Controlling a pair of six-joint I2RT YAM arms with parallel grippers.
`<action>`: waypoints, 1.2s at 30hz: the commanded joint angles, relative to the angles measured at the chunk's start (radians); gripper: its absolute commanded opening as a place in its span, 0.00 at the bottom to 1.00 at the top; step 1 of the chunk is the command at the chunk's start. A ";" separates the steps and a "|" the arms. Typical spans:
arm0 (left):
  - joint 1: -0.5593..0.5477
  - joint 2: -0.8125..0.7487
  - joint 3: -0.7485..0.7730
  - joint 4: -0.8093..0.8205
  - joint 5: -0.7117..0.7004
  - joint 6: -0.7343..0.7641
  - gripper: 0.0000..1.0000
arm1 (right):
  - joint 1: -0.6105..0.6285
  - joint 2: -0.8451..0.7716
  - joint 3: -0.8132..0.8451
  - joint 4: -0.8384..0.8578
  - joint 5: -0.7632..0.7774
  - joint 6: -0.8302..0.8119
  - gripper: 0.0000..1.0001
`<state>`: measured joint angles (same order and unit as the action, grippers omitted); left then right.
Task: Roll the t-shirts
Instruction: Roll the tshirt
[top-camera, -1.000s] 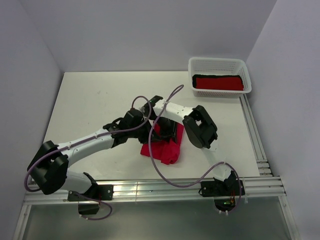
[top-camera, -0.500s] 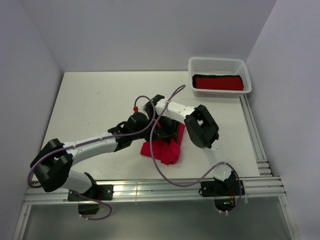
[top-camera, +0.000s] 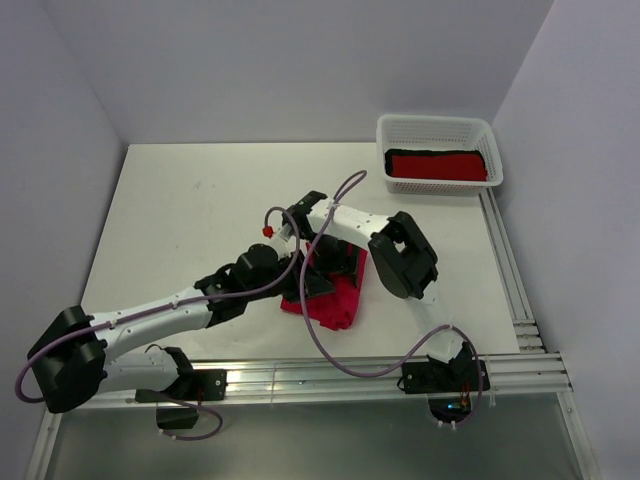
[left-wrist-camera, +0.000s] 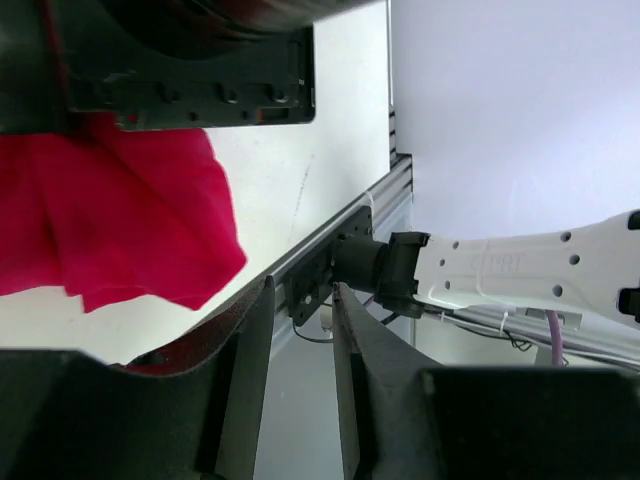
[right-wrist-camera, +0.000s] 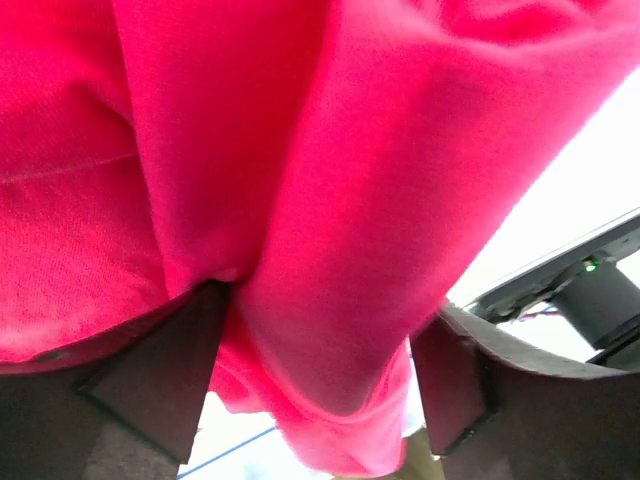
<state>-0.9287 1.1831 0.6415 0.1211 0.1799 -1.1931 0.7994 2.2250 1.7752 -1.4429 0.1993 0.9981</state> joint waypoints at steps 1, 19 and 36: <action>-0.027 0.028 0.006 0.077 0.021 0.003 0.35 | 0.012 -0.034 0.001 0.079 -0.006 0.008 0.82; -0.119 0.233 0.001 0.154 -0.105 -0.059 0.34 | 0.001 -0.067 0.000 0.092 -0.005 -0.010 0.77; -0.128 0.377 -0.037 0.149 -0.109 -0.163 0.34 | -0.046 -0.142 -0.016 0.122 -0.055 -0.045 0.82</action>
<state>-1.0466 1.5562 0.6292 0.2672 0.0631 -1.3262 0.7677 2.1429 1.7134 -1.3281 0.1444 0.9661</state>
